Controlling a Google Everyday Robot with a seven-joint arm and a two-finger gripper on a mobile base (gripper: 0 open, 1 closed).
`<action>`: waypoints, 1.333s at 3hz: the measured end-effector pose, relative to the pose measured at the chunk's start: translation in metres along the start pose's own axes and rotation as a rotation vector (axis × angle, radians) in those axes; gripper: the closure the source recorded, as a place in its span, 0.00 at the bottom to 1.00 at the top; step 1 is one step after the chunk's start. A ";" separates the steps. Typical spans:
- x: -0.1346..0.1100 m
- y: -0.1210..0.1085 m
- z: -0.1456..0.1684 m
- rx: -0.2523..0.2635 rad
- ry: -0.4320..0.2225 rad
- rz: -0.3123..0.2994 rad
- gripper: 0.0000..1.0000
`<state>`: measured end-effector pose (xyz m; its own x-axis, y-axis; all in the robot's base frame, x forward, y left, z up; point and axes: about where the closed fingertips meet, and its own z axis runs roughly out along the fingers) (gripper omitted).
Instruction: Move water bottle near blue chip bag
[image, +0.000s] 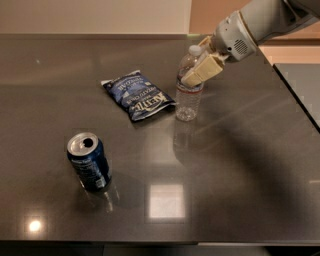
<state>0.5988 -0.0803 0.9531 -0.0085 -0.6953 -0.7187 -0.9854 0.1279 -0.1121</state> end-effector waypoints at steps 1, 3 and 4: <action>0.004 -0.004 0.004 0.004 -0.015 0.012 0.60; 0.006 -0.007 0.008 0.023 -0.029 0.006 0.13; 0.005 -0.007 0.011 0.019 -0.029 0.005 0.00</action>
Offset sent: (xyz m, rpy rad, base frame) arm 0.0124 -0.0055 -0.0074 0.0466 -0.0021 -0.0276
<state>0.6079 -0.0775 0.9427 -0.0084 -0.6735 -0.7391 -0.9819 0.1453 -0.1212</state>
